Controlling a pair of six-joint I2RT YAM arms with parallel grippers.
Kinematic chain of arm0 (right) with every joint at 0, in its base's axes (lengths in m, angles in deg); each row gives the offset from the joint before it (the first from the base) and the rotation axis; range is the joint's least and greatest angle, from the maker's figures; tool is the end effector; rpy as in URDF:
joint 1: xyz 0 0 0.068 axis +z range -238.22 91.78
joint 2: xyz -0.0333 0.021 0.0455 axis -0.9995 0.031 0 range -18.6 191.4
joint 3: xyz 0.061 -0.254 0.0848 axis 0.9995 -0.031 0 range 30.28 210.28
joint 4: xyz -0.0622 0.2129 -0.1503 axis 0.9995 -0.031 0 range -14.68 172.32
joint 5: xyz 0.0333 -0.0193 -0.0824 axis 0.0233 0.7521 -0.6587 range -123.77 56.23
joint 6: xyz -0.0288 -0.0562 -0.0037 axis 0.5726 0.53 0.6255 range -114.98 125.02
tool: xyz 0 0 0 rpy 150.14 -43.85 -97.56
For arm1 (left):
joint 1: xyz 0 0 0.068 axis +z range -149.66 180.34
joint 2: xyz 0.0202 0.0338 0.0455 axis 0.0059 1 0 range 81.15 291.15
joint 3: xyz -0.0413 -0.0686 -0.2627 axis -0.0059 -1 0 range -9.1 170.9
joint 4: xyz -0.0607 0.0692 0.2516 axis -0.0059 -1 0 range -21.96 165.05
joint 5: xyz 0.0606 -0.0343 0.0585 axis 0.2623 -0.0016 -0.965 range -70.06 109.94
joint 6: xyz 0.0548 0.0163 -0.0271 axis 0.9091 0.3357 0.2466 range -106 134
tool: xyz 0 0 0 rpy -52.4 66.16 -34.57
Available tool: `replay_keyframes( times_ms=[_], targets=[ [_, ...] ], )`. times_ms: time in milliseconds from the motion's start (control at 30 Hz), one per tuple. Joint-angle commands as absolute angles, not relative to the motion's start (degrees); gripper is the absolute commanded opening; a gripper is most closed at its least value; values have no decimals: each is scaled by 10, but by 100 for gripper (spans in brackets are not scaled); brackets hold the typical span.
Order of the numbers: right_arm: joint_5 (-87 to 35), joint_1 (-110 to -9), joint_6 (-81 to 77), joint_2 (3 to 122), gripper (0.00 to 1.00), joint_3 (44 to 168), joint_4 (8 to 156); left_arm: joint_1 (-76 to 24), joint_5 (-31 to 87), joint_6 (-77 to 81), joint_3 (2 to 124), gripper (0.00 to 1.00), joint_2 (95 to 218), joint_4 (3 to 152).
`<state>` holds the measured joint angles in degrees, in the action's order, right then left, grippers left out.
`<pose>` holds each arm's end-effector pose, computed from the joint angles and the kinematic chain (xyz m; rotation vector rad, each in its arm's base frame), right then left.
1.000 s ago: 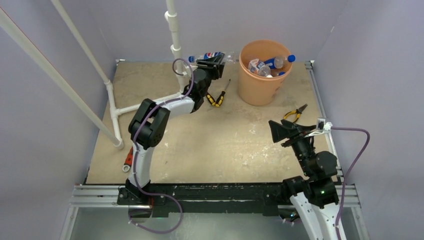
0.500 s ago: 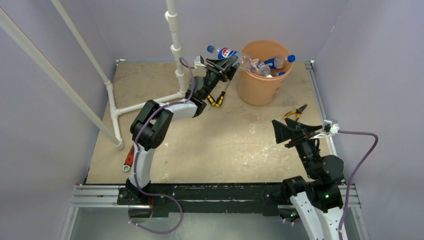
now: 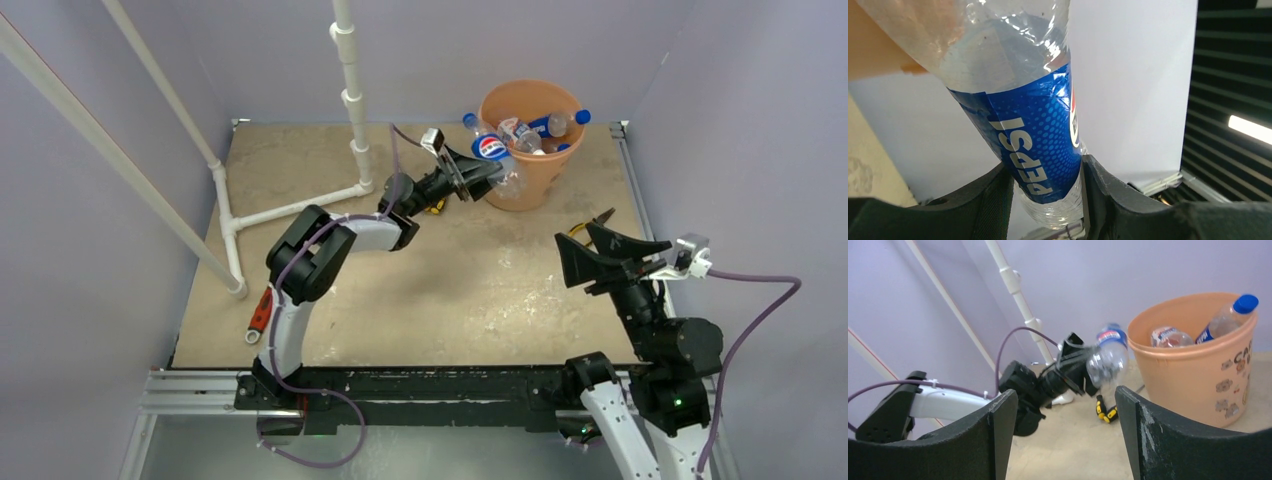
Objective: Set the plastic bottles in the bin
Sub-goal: Place the plastic bottle in the trash bin.
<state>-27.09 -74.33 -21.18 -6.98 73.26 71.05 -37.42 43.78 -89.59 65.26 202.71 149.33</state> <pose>0.0552 0.0195 0.3914 0.0300 1.2505 0.6796 0.3673 -0.3093 0.2500 -0.3672 1.4862 -2.3334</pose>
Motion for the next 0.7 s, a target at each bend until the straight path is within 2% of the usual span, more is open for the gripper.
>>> replay_keyframes(
  times_ms=[0,333,433,500,567,667],
  targets=[
    [-239,-740,-191,-45,75,785,718,-403,540,-870,626,5,1996,1744],
    [-218,-740,-211,-10,76,807,744,-447,614,-779,521,4,1923,1766],
    [-196,-740,-220,4,76,797,755,-460,645,-718,484,4,1868,1713],
    [-174,-740,-222,22,77,799,753,-469,663,-653,457,4,1825,1648],
    [-148,-740,-220,51,79,808,740,-480,673,-556,434,4,1772,1516],
    [-73,-740,-214,84,84,830,711,-504,644,-368,427,2,1667,1212]
  ],
)
